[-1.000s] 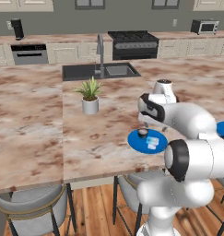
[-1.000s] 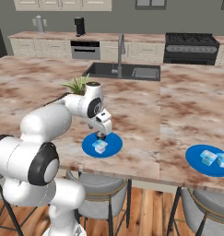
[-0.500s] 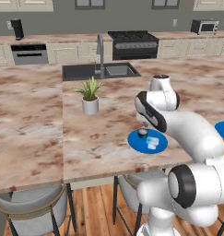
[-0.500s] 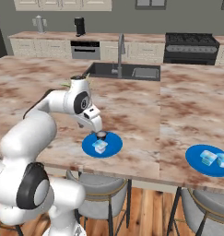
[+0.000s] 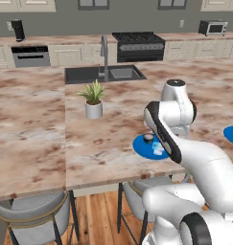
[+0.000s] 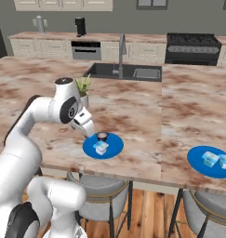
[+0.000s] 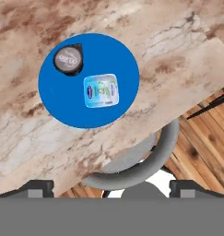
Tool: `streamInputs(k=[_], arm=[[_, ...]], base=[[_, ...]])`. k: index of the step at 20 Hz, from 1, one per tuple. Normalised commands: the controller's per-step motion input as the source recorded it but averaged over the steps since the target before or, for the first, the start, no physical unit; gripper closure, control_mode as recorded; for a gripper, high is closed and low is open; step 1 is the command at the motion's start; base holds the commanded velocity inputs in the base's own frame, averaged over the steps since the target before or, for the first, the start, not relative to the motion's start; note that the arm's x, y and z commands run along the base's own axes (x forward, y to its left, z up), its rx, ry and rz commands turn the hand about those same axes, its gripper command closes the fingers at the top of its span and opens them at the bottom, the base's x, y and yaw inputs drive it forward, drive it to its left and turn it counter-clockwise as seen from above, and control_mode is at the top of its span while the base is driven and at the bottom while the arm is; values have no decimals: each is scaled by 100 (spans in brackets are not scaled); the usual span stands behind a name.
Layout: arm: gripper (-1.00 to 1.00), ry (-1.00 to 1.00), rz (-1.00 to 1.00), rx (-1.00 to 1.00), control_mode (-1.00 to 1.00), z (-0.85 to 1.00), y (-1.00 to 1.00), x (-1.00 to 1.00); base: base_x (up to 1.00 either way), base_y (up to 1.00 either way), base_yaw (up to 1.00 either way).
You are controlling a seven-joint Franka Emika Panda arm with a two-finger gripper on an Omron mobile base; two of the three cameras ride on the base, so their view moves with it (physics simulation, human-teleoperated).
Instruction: Place two yogurt containers on each plate.
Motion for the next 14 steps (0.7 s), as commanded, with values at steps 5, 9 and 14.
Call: streamInputs(k=[5, 9, 14], arm=[[-100, -13, 1, 0, -100, 35, 7, -36], [-100, -9, 7, -1, -100, 40, 5, -18], [-100, -15, 8, -3, -100, 43, 2, -10]], base=[[0, 0, 0], [0, 0, 0], [0, 0, 0]])
